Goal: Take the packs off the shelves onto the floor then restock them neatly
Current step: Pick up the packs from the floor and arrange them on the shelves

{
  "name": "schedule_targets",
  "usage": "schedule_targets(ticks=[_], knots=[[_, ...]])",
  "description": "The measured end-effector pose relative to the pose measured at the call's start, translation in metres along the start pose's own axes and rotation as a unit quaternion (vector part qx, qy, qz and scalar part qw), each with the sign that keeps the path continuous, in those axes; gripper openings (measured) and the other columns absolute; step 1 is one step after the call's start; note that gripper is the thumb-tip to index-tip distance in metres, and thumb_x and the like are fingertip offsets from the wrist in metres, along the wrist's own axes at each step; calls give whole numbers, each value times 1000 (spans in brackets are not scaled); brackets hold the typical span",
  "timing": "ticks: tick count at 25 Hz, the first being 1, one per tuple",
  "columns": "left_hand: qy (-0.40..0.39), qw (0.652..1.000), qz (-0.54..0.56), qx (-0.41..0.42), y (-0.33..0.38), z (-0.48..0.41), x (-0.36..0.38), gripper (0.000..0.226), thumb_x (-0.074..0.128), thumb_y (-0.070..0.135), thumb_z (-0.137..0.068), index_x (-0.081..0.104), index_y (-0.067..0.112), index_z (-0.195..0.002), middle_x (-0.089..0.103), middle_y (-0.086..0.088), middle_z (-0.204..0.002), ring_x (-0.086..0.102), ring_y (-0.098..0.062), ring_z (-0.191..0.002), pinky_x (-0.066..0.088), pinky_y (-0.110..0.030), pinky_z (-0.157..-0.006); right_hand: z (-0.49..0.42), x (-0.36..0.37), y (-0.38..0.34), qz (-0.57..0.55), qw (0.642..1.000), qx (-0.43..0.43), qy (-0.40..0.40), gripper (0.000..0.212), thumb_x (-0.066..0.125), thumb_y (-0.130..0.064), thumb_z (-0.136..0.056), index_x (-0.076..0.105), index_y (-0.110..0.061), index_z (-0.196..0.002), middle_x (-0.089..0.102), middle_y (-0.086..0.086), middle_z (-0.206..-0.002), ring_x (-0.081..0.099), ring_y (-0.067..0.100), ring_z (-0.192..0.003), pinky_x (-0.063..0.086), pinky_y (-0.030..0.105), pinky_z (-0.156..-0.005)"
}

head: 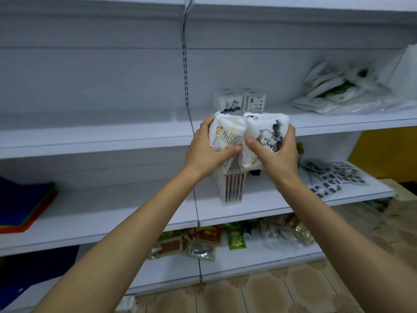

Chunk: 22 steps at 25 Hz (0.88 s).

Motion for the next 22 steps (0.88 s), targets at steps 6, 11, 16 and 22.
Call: schedule_targets(ticks=[6,11,16,22], knots=[[-12,996,49,-74,-23,-48,34,72,84,35,-69,36,23,-120,56,17,-104,61,-10,-98,54,-35,-84,-43,-22,46,-4,998,45,36,60,84,-27,-70,48,-26,-119,64,-13,-106,65,1,-94,56,32,-83],[-37,968,208,-136,-64,-144,68,46,72,32,-84,53,11,-121,69,-4,-111,69,-14,-87,54,-26,-60,-122,-38,88,2,997,56,61,53,83,-21,-72,50,-25,-113,65,-13,-101,66,3,-89,57,37,-83],[-60,976,162,-135,-91,-254,98,35,69,29,-86,52,18,-114,67,-1,-104,66,-11,-78,51,-23,-60,-212,-58,118,55,995,41,71,58,83,-24,-71,49,-30,-117,63,-19,-102,62,-7,-87,51,24,-77],[-84,923,-370,58,-90,-328,129,60,63,55,-81,51,27,-133,56,-1,-128,52,-24,-118,45,-37,-92,-276,-34,157,80,996,36,20,57,82,-21,-73,47,-30,-117,62,-19,-101,63,-10,-84,48,9,-64]])
Point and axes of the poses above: each hand's wrist, its own z-axis away from the middle knuckle, its own x-axis out of the palm, y = z × x, the point moved 8 cm from there along -z, towards the middle knuckle
